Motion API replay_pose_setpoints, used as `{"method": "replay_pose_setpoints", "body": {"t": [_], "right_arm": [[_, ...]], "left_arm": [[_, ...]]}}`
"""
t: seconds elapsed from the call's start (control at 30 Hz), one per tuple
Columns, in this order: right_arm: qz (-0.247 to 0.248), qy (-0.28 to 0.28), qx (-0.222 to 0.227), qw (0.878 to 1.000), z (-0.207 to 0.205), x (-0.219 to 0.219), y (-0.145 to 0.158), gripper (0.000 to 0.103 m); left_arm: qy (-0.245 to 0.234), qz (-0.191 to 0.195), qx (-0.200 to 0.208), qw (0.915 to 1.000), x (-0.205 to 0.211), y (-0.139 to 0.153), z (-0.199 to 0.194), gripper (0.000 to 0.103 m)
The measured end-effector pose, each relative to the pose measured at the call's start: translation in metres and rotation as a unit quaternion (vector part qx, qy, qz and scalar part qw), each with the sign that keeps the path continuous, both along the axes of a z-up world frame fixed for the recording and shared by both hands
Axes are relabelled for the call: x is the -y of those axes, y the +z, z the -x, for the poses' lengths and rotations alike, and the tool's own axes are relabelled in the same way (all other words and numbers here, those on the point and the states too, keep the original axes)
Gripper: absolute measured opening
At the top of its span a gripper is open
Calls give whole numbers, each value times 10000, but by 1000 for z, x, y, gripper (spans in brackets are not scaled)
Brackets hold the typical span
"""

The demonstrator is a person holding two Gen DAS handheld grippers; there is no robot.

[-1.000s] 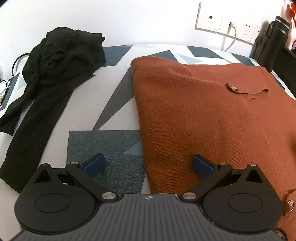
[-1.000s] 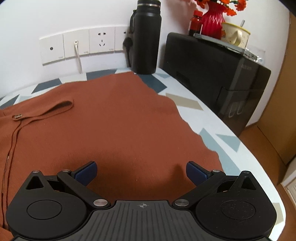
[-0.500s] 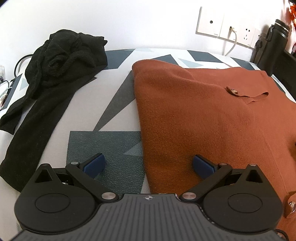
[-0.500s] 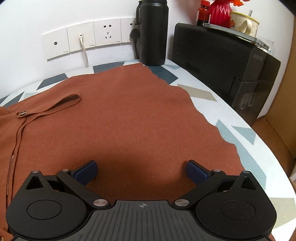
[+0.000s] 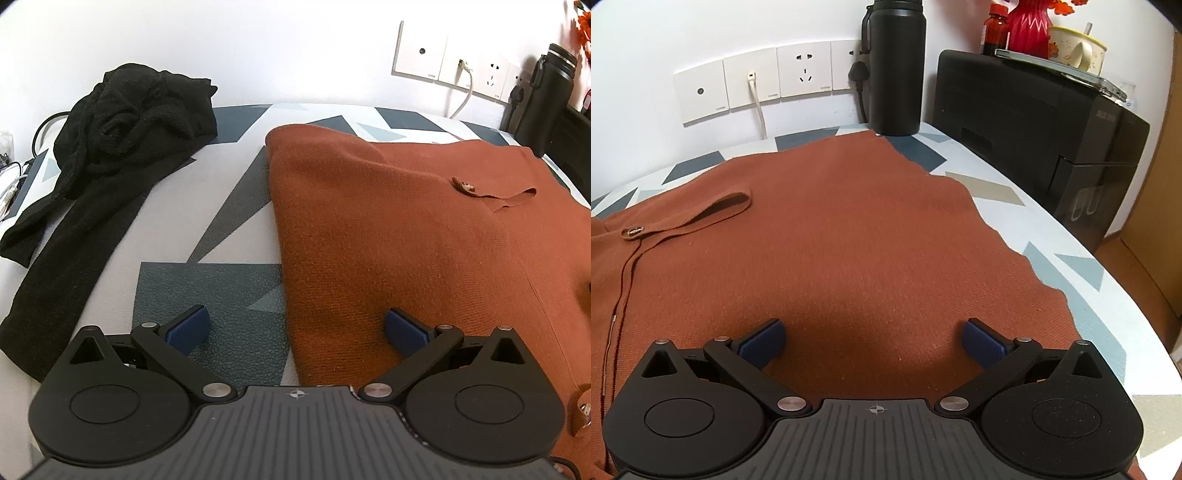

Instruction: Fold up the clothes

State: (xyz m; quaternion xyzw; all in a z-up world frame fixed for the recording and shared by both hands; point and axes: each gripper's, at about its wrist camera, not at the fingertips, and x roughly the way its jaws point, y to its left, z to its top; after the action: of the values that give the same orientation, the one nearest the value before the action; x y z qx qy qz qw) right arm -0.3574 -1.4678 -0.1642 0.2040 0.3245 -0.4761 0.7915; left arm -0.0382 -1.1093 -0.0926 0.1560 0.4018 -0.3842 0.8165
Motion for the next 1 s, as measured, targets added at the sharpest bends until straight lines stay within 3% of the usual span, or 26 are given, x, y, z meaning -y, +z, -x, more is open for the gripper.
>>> {"method": "replay_pose_setpoints", "body": {"t": [1.0], "right_arm": [[120, 82, 64, 9999, 2, -4, -2, 102]], "left_arm": [[372, 172, 136, 9991, 0, -1, 7, 103]]}}
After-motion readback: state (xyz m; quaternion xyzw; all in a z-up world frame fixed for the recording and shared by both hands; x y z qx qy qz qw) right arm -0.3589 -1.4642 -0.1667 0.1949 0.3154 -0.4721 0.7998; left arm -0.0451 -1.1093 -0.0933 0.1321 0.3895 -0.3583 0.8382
